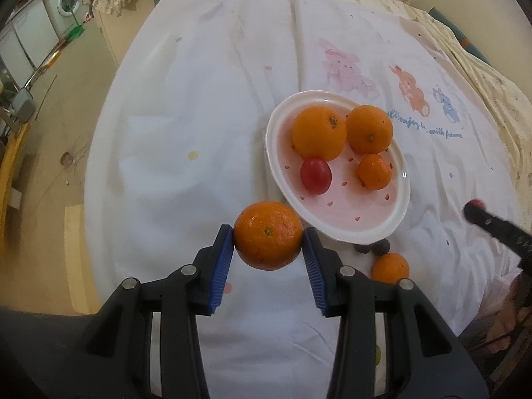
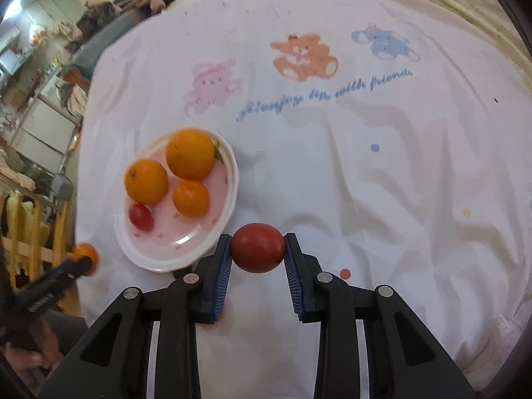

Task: Organize fruits
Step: 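Close the right gripper on the red tomato while the left gripper holds the orange, then carry orange and tomato over the plate and open both grippers to release them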

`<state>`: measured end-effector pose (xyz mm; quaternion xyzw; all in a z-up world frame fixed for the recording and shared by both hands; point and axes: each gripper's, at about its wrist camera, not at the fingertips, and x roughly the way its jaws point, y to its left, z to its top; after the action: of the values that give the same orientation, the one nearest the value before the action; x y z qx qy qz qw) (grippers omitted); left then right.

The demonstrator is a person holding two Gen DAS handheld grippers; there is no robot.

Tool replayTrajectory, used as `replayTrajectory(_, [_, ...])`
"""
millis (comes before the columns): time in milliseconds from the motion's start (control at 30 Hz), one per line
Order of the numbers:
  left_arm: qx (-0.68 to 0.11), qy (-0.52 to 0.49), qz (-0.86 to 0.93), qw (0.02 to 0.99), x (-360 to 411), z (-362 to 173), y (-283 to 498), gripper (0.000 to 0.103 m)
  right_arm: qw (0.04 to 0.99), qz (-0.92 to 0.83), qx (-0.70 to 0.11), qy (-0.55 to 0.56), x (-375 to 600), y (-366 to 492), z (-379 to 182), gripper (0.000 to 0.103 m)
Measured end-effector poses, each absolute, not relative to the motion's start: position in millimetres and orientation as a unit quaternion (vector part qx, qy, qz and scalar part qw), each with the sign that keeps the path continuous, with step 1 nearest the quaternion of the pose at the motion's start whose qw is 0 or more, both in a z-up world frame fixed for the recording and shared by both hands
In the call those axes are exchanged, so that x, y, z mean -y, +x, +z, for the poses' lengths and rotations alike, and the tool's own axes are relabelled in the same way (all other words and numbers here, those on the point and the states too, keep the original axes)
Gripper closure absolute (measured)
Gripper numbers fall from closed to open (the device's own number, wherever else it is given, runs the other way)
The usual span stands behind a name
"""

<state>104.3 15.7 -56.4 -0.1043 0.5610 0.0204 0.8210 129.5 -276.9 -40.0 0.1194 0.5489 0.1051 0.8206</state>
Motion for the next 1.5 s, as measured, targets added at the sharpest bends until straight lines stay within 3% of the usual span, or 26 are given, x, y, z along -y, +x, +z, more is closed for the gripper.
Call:
replayTrajectory(300, [-0.537, -0.092, 0.025, 0.838, -13.3, -36.5, 107.7, 0.065, 0.848, 0.161, -0.48, 0.155, 275.2, 126.8, 1.0, 0.07])
replayTrajectory(700, [-0.508, -0.052, -0.003, 0.86, 5.5, 5.1, 141.3, 0.065, 0.837, 0.205, -0.479, 0.167, 260.4, 152.8, 2.4, 0.07])
replayTrajectory(1500, [-0.588, -0.037, -0.065, 0.805, 51.2, -74.7, 189.9, 0.063, 0.77, 0.186, -0.59, 0.156, 236.3, 213.2, -87.2, 0.07])
